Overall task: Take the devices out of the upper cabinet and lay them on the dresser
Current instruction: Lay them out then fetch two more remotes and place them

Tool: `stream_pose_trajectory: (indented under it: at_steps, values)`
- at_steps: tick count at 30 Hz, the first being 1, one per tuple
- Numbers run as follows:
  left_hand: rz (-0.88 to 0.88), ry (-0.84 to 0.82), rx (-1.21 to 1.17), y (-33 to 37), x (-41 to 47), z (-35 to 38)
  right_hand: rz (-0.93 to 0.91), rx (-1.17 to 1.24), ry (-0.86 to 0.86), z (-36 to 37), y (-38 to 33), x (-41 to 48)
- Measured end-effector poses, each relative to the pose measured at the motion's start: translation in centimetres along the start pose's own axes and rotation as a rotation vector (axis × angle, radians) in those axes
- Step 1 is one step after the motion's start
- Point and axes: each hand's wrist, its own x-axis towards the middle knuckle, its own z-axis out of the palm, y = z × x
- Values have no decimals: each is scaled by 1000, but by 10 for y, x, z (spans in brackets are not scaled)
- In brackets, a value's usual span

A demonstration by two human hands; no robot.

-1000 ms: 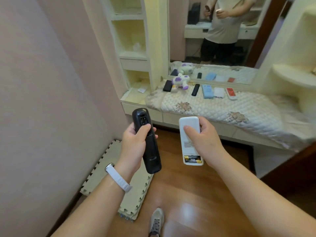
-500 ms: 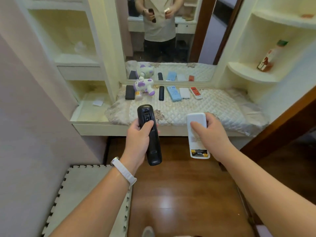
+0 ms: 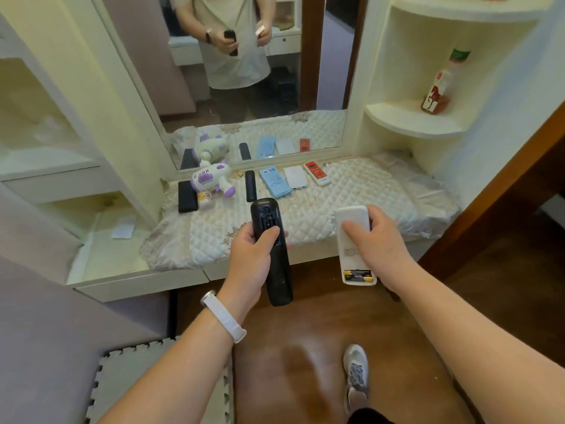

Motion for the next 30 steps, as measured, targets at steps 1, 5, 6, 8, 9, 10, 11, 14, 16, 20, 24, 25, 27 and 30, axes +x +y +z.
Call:
stream_pose_trajectory:
  at_steps: [1,5,6,8,9,10,11,14,16,20,24,25,27,30]
  values:
    - [-7,13,4,-1,10,8,4,8,-7,-3,4,13]
    - [-37,76,26,0,51,48,24,35,-57,-25,17,71]
    - [-45,83,38,3,62,60,30,42,-67,-32,21,85]
    - [-46,91,56,12,86,84,35,50,-90,-48,29,115]
    - [-41,103,55,17,99,95,36,51,-99,-57,34,129]
    - [-33,121,50,21,111,106,35,54,-108,-65,38,144]
    - [-25,138,47,25,123,117,34,57,-114,-74,43,159]
    - [-25,151,43,24,151,148,25,77,-125,-95,54,201]
    - [-51,146,46,20,164,165,42,98,-123,-103,60,223]
    - [-111,162,53,10,193,181,93,106,-121,-105,75,260]
    - [-165,169,68,-8,228,190,147,111,-127,-98,90,295]
    - [-181,165,70,-14,238,192,170,117,-124,-95,94,303]
    - [-216,159,71,-24,260,197,200,100,-118,-90,100,321]
    - [-284,152,74,-41,300,206,240,34,-116,-82,106,350]
